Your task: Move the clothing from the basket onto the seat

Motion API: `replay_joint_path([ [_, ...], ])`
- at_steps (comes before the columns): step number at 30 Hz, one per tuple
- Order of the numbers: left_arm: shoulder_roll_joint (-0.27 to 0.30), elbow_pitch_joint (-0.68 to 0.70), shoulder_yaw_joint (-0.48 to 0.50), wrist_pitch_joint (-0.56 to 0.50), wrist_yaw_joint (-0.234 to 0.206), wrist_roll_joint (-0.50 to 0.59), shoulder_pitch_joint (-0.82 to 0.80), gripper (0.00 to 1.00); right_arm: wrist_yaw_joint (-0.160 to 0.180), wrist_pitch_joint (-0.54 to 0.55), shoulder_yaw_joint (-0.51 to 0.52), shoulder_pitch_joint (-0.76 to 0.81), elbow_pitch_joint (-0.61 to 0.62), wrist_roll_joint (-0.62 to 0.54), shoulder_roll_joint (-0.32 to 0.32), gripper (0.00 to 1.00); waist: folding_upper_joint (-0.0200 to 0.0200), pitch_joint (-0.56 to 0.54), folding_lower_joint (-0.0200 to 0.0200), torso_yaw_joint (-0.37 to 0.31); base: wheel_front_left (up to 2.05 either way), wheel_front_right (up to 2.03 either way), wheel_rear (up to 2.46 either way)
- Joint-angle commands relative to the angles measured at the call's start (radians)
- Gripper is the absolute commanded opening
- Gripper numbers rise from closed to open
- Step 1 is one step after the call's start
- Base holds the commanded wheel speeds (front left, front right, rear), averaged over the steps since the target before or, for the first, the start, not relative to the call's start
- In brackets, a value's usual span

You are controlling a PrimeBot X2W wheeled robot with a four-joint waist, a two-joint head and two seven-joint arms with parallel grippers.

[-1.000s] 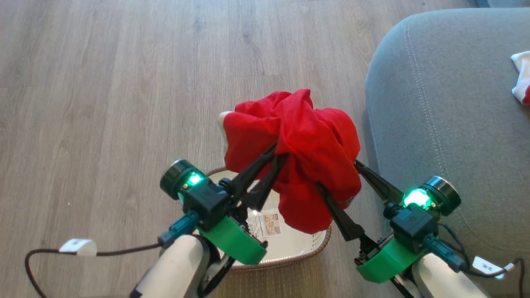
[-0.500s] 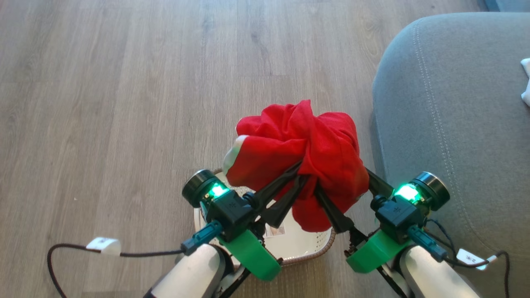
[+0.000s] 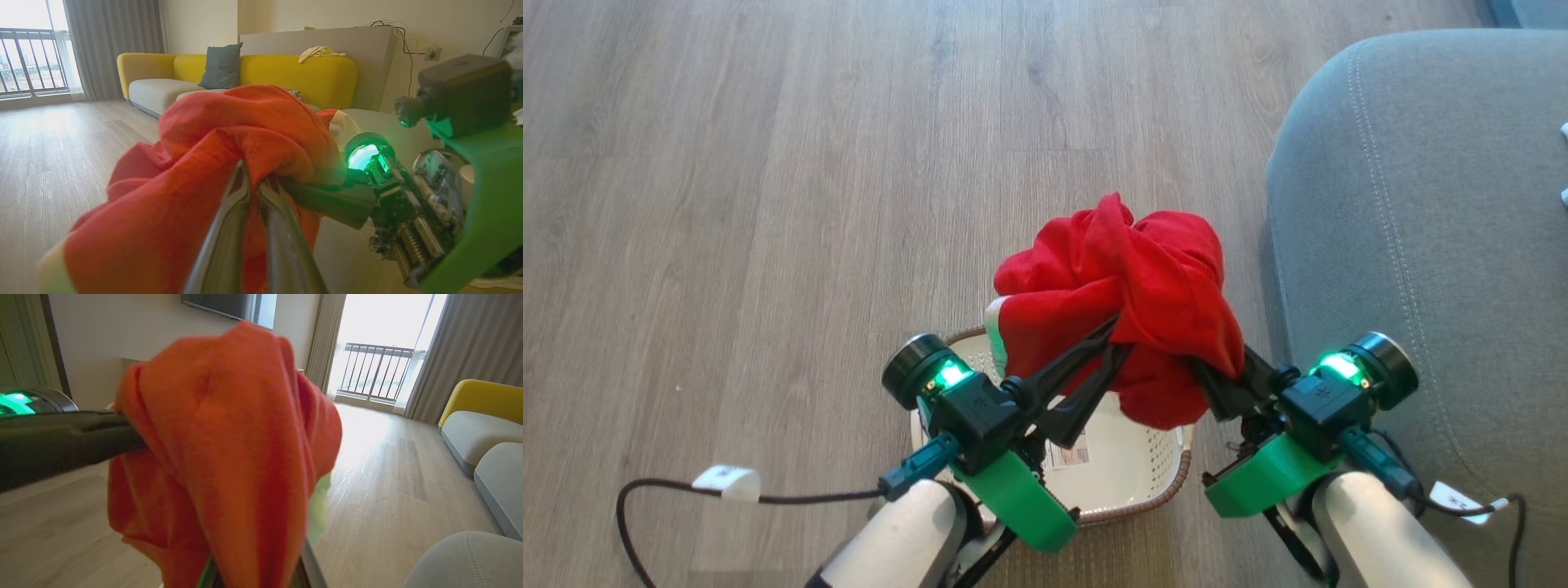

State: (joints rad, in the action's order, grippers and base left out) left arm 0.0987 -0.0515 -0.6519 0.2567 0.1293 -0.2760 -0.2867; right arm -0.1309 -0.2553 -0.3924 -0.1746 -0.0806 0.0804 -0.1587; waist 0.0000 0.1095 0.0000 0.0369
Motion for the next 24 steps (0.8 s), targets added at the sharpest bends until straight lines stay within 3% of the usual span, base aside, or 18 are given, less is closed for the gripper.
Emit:
replay_joint_path([
  [1, 0.003, 0.03, 0.034, 0.005, 0.001, -0.002, -0.039, 0.0, 0.0, -0.006, -0.007, -0.03, 0.04, 0.003, 0.011, 0.0, 0.0, 0.0, 0.0, 0.0, 0.0, 0.0, 0.0],
  [5, -0.001, 0.035, 0.04, 0.005, 0.001, 0.0, -0.037, 0.0, 0.0, -0.006, 0.014, -0.025, 0.053, 0.006, 0.025, 0.0, 0.0, 0.0, 0.0, -0.001, 0.0, 0.0, 0.0],
  [6, -0.002, 0.038, 0.046, 0.005, 0.001, 0.002, -0.036, 0.36, 0.0, -0.006, 0.017, -0.026, 0.055, 0.005, 0.027, 0.0, 0.0, 0.001, 0.0, -0.001, 0.0, 0.0, 0.0],
  [7, -0.004, 0.041, 0.052, 0.005, 0.001, 0.004, -0.035, 0.6, 0.0, -0.006, 0.021, -0.026, 0.057, 0.005, 0.03, 0.0, 0.0, 0.001, 0.0, -0.002, 0.0, 0.0, 0.0],
  [8, -0.005, 0.043, 0.057, 0.005, 0.001, 0.006, -0.035, 0.93, 0.0, -0.006, 0.024, -0.026, 0.059, 0.005, 0.033, 0.0, 0.0, 0.001, 0.0, -0.002, 0.0, 0.0, 0.0],
  [9, -0.007, 0.046, 0.063, 0.005, 0.001, 0.008, -0.034, 1.0, 0.0, -0.006, 0.03, -0.026, 0.064, 0.004, 0.037, 0.0, 0.0, 0.001, 0.0, -0.002, 0.0, 0.0, 0.0],
  [24, -0.001, 0.026, 0.083, 0.005, 0.001, 0.027, -0.019, 1.0, 0.0, -0.006, 0.145, -0.015, 0.105, 0.017, 0.071, 0.0, 0.0, -0.011, 0.0, -0.008, 0.0, 0.0, 0.0],
])
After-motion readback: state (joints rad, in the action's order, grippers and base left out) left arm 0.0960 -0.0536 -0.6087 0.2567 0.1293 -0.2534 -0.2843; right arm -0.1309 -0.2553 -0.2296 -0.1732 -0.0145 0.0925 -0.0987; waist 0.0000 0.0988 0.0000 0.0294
